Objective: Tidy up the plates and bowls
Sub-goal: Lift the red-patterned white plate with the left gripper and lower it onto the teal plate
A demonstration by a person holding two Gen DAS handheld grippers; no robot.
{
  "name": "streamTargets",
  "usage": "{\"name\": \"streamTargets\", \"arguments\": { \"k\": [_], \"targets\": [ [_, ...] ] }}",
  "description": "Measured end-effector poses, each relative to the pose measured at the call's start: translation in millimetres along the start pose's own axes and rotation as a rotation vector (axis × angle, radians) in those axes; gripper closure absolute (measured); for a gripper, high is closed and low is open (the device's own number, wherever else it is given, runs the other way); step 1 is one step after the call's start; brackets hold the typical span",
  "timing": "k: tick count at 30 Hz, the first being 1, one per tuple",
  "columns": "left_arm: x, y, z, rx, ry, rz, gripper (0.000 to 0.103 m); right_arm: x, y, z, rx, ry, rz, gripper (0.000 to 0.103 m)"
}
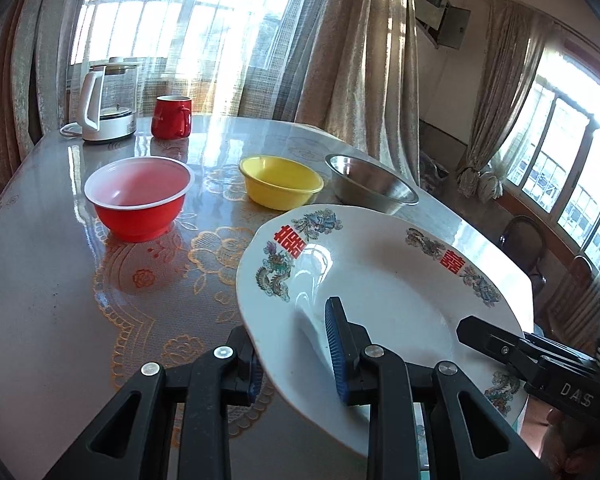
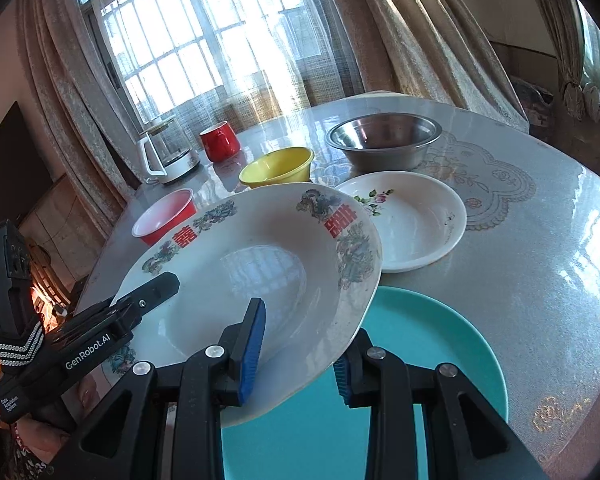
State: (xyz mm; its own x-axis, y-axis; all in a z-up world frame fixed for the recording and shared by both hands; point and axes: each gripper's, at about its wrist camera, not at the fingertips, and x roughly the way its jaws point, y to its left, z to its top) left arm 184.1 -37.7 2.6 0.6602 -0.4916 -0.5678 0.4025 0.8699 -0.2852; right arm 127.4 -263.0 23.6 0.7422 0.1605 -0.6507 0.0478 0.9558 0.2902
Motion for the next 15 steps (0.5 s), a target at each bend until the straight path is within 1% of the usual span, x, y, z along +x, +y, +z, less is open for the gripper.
{"name": "streamTargets", "arguments": {
  "k": [7, 11, 15],
  "targets": [
    [-7.6, -24.4, -9.9, 0.060, -0.009, -0.035, 0.074, -23.8, -11.4, -11.4, 0.011, -0.018, -0.038, 0.072],
    [-9.9, -33.2, -15.4, 0.073, -0.001, -0.059, 0.074, -35.7, -18.7, -19.0, 0.024, -0.019, -0.053, 0.072],
    [-11.2, -44.7, -21.8, 0.107, 0.003, -0.063, 0.073, -43.9, -25.3, -26.1, 0.035, -0.016, -0.067, 0.072]
  ]
}}
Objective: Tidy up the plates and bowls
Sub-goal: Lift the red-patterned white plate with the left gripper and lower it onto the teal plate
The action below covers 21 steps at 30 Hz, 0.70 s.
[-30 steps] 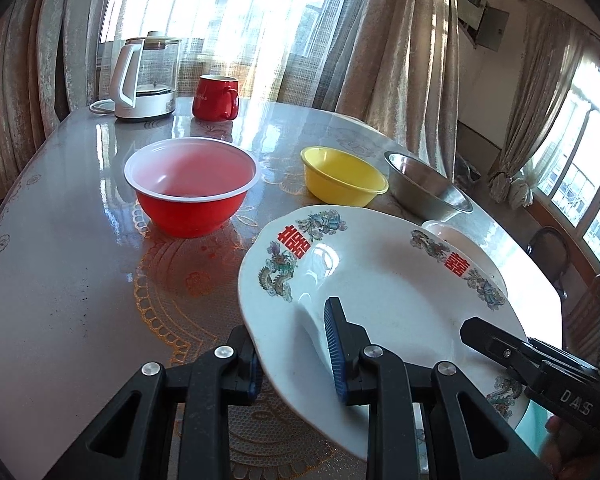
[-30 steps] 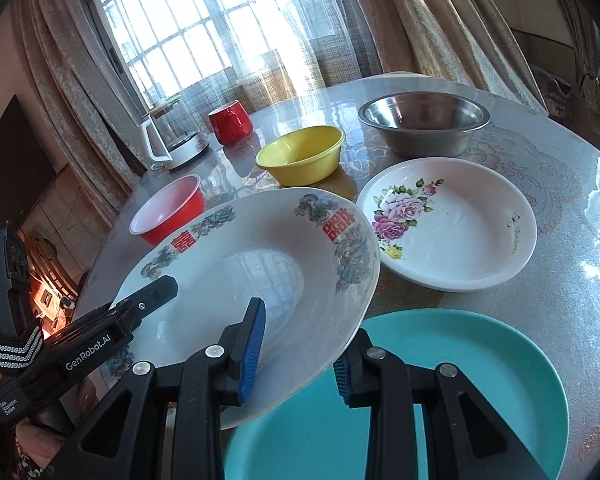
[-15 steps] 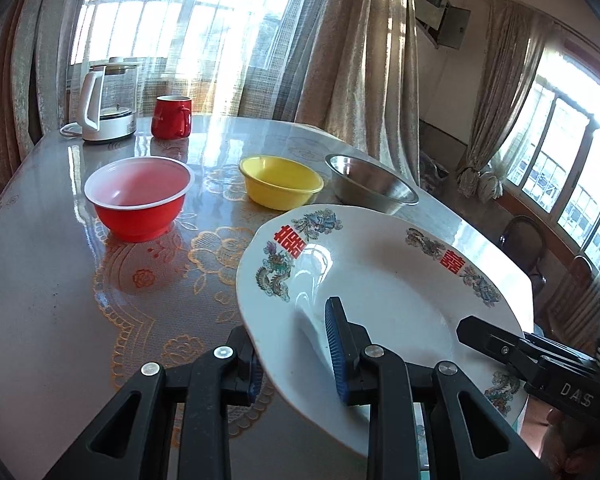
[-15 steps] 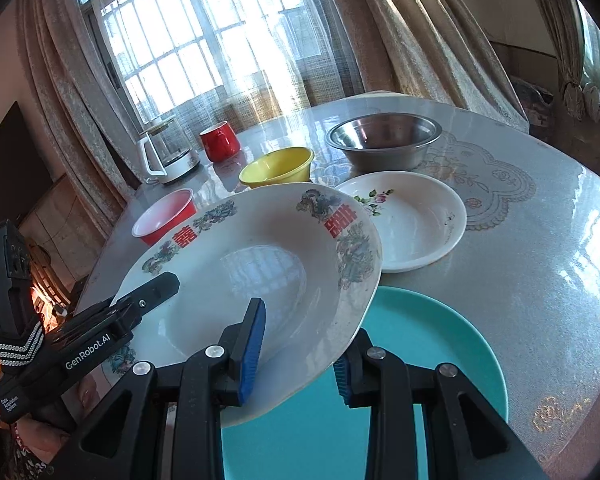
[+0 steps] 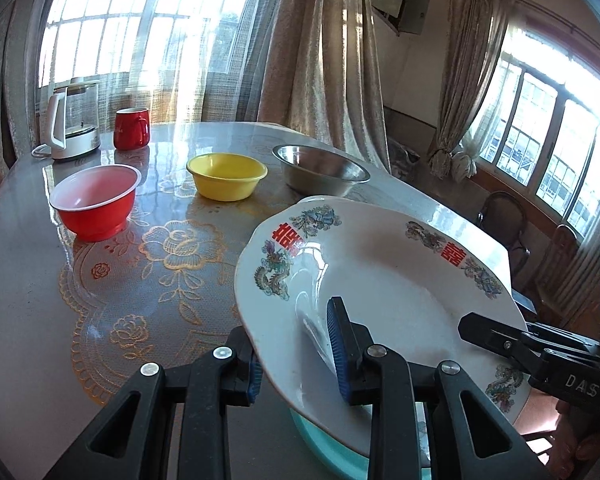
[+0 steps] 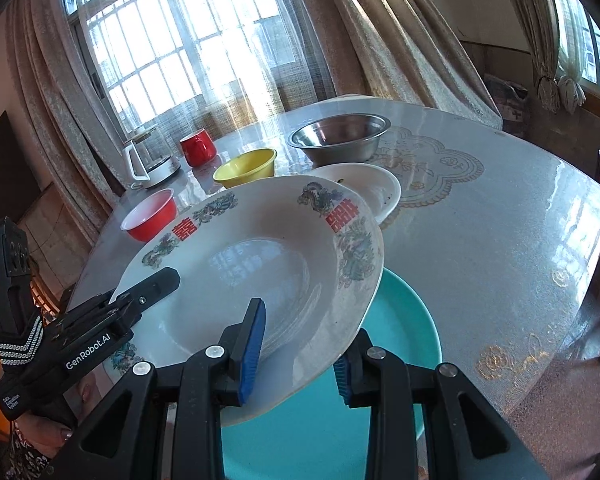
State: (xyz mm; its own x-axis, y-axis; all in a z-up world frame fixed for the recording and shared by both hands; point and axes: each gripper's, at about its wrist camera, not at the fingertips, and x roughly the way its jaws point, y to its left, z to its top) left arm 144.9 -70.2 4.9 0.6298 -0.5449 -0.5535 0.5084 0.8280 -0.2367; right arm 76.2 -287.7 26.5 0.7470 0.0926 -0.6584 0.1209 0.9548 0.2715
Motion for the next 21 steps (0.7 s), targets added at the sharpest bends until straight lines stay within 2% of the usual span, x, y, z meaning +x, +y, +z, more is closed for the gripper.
{"name": "streamTargets", "arguments": {
  "k": [12, 21],
  "targets": [
    [-0.1, -30.5, -15.9, 0.081, 0.047, -0.039, 0.070, -19.5, -20.0, -19.8, 0.036, 0.018, -0.043, 0.072],
    [9.4, -33.5, -19.4, 0.095, 0.115, -0.049, 0.069, -17.8, -26.7, -27.3, 0.066, 0.047, -0.043, 0.072]
  ]
}}
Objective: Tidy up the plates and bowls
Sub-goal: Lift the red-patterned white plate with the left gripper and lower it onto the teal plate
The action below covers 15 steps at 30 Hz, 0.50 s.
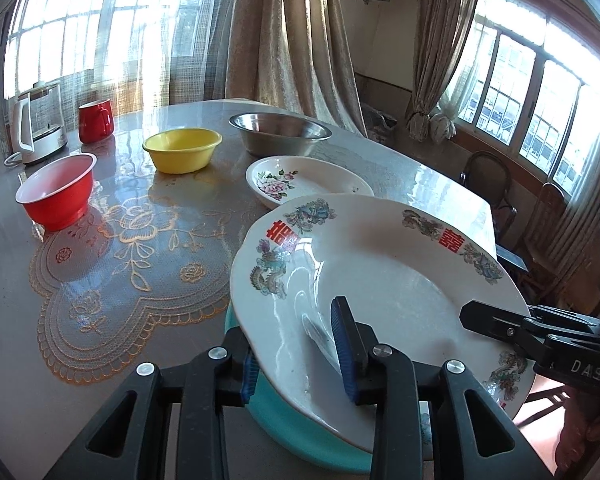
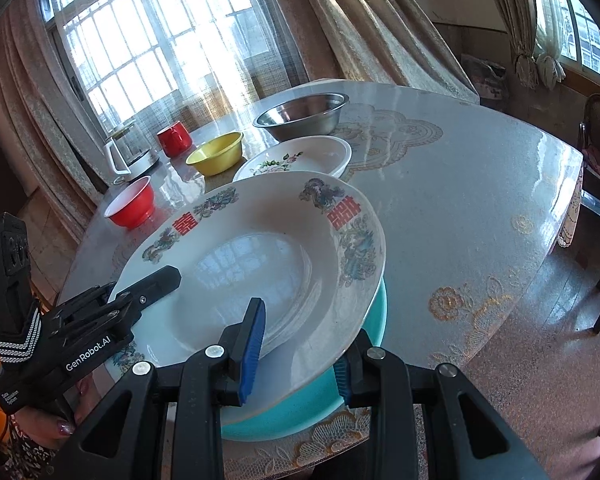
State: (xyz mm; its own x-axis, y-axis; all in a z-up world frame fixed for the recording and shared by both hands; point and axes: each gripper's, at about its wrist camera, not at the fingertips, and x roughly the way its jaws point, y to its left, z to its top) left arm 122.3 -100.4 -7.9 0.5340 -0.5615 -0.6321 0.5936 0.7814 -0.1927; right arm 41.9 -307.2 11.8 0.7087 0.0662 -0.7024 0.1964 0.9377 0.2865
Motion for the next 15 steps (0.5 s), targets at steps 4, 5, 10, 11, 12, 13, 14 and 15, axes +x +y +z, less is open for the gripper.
{"name": "streamTargets", "arguments": {
  "k": [4, 5, 10, 11, 12, 13, 14, 15],
  "targets": [
    [7.6, -1.2, -3.7, 0.000, 0.059, -0.017, 0.068, 5.1, -5.7, -2.1, 0.028, 0.030, -0.002, 0.072],
    [9.2, -2.0, -4.8, 0.002, 0.070, -0.016, 0.068, 6.0, -8.2, -3.3, 0.033, 0.038, -0.005, 0.072],
    [8.6, -4.8, -6.9, 0.016, 0.067, -0.016, 0.068, 8.3, -12.4, -6.8, 0.042, 0.050, -0.011, 0.072],
    [8.6, -4.3, -7.2, 0.015, 0.069, -0.017, 0.068, 8.4, -12.3, -6.7, 0.040, 0.050, -0.013, 0.072],
    [9.0, -4.4, -7.5, 0.016, 0.073, -0.018, 0.067, 8.4, -11.9, -6.4, 0.038, 0.051, -0.015, 0.072],
    [9.5, -4.5, -7.6, 0.020, 0.078, -0.016, 0.067, 8.4, -11.5, -6.3, 0.035, 0.053, -0.018, 0.072],
    [11.0, -4.4, -6.7, 0.025, 0.084, -0.015, 0.067, 8.5, -11.7, -7.0, 0.033, 0.057, -0.019, 0.072],
    [11.9, -4.0, -6.5, 0.030, 0.093, -0.014, 0.067, 8.9, -11.6, -7.3, 0.032, 0.063, -0.018, 0.071]
  ]
}}
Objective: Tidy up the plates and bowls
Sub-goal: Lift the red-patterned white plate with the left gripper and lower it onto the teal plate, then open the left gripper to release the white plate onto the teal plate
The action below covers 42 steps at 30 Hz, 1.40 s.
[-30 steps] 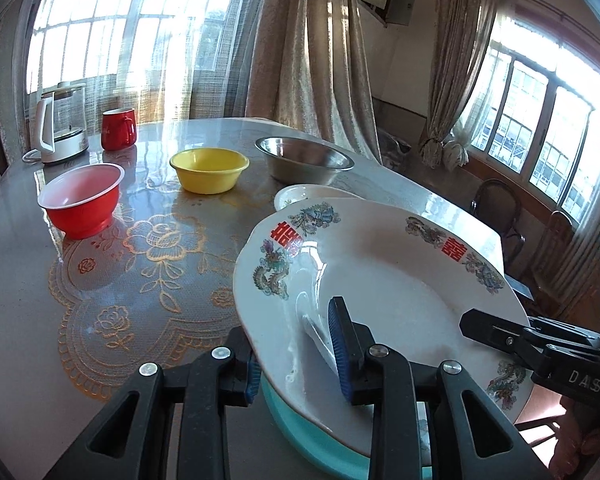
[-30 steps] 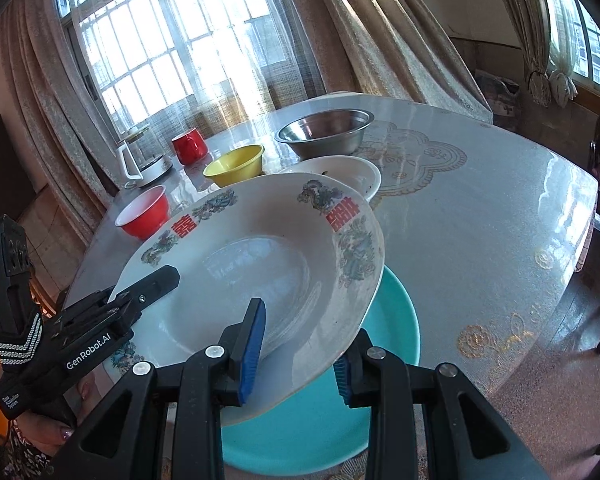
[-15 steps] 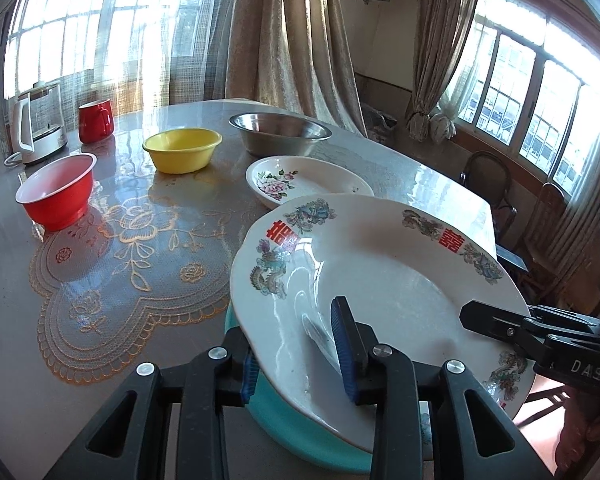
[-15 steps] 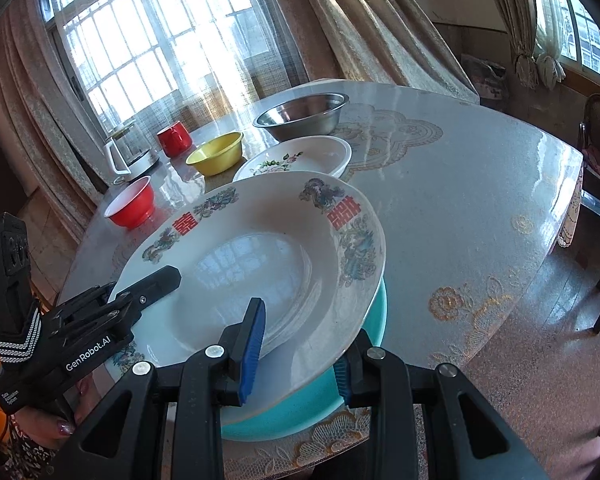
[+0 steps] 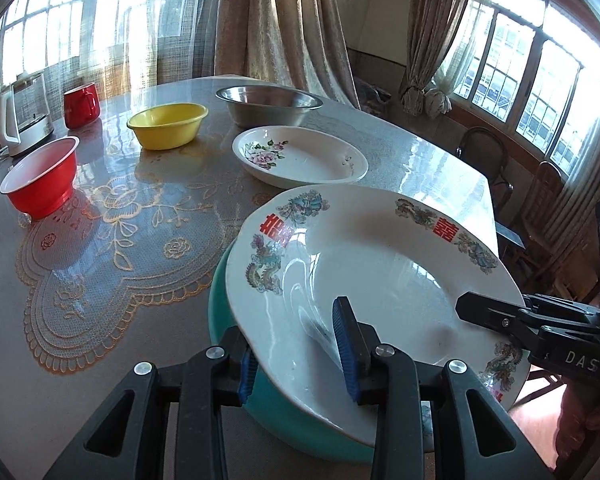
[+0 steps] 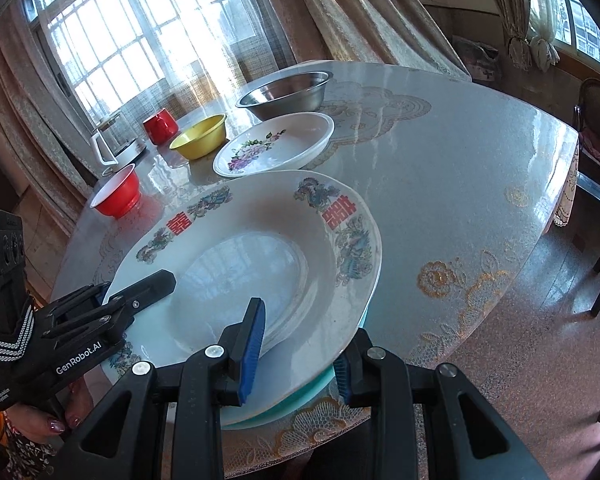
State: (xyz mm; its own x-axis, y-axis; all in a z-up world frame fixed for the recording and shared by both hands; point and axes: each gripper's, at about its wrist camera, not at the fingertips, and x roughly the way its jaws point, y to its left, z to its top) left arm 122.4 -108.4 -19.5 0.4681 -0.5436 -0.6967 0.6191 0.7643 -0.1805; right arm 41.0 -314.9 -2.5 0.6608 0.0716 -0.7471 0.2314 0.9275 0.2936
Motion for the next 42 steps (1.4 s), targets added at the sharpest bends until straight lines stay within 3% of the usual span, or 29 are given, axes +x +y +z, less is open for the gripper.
{"name": "streamTargets", "arguments": {
  "k": [10, 15, 22, 33, 38, 42],
  "targets": [
    [3.5, 1.6, -1.9, 0.053, 0.044, -0.004, 0.066, -4.0, -10.8, -3.4, 0.035, 0.034, 0.048, 0.070],
    [2.4, 3.8, -2.2, 0.053, 0.050, 0.000, 0.066, -3.1, -5.2, -2.8, -0.017, 0.028, 0.008, 0.074],
    [-1.0, 4.3, -2.9, 0.060, 0.046, 0.024, 0.066, -4.0, -8.5, -2.1, -0.016, 0.048, 0.026, 0.076],
    [-22.3, 5.9, -12.1, 0.080, -0.038, 0.089, 0.064, -12.6, -17.5, -0.3, 0.017, 0.038, 0.027, 0.074],
    [-31.3, 9.6, -8.2, 0.070, -0.092, 0.099, 0.074, -14.6, -15.5, -1.0, -0.005, 0.020, 0.003, 0.075],
    [-27.5, 7.4, -9.7, 0.078, -0.078, 0.110, 0.076, -12.6, -18.0, -1.4, -0.005, 0.003, -0.001, 0.080]
  ]
}}
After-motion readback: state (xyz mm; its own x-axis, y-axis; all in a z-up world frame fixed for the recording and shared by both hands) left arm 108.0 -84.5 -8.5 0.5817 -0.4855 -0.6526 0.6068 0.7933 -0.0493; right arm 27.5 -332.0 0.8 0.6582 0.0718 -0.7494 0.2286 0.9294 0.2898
